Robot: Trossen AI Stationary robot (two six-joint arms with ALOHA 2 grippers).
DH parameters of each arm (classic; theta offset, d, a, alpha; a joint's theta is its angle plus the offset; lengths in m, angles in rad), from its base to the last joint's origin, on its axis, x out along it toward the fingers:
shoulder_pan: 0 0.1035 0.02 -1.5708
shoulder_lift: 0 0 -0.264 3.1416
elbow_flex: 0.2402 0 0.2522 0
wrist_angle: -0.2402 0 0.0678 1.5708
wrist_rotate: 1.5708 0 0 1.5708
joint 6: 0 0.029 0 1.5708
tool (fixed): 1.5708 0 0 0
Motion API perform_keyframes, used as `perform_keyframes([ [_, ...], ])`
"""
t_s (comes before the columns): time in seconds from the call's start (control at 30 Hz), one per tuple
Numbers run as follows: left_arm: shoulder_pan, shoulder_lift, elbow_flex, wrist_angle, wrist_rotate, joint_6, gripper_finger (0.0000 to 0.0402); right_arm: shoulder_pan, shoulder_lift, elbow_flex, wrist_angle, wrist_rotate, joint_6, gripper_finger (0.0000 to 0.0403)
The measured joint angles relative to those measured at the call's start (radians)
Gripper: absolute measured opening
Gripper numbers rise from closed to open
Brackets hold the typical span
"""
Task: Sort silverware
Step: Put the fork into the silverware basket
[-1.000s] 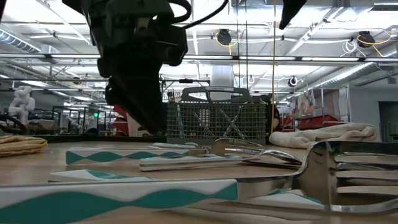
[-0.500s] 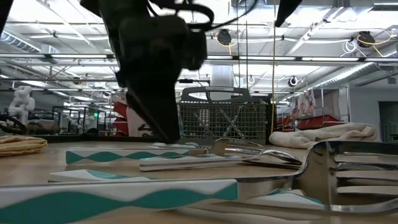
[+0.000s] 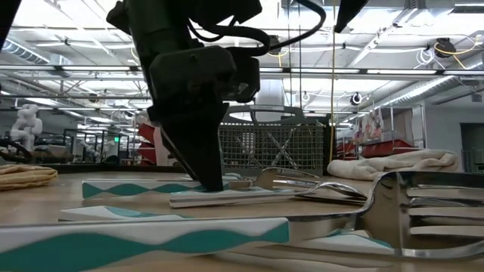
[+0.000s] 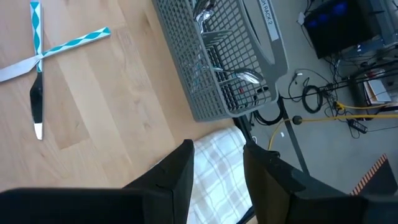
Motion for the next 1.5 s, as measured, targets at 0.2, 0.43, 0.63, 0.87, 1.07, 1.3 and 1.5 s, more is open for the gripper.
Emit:
perform_keyframes([
  [0.2, 0.018, 0.012, 0.000, 0.011, 0.048, -0.028, 0.0021, 0.000, 0.000, 0.000, 0.000, 0.000, 0.004, 0.0128],
  [0.43, 0.020, -0.048, -0.008, 0.053, 0.068, -0.061, 0.0020, 0.000, 0.000, 0.000, -0.001, 0.000, 0.023, 0.0128],
  [0.63, 0.028, -0.188, -0.007, 0.058, 0.027, -0.081, 0.0020, 0.000, -0.017, 0.000, 0.031, 0.007, 0.023, 0.0128],
  [0.87, 0.065, -0.456, -0.006, 0.074, -0.448, 0.072, 0.0020, -0.008, -0.126, 0.000, 0.184, 0.015, -0.019, 0.0128],
  [1.07, 0.233, -0.671, -0.059, 0.432, -0.696, 0.502, 0.0020, -0.016, -0.232, 0.002, 0.239, 0.092, -0.023, 0.0128],
  [1.3, 0.576, -0.723, -0.204, 0.901, -0.303, 0.780, 0.0020, -0.016, -0.271, 0.002, 0.245, 0.115, -0.026, 0.0128],
  [1.5, 0.814, -0.684, -0.361, 1.150, -0.138, 0.747, 0.0020, -0.016, -0.265, 0.001, 0.246, 0.114, -0.037, 0.0128],
])
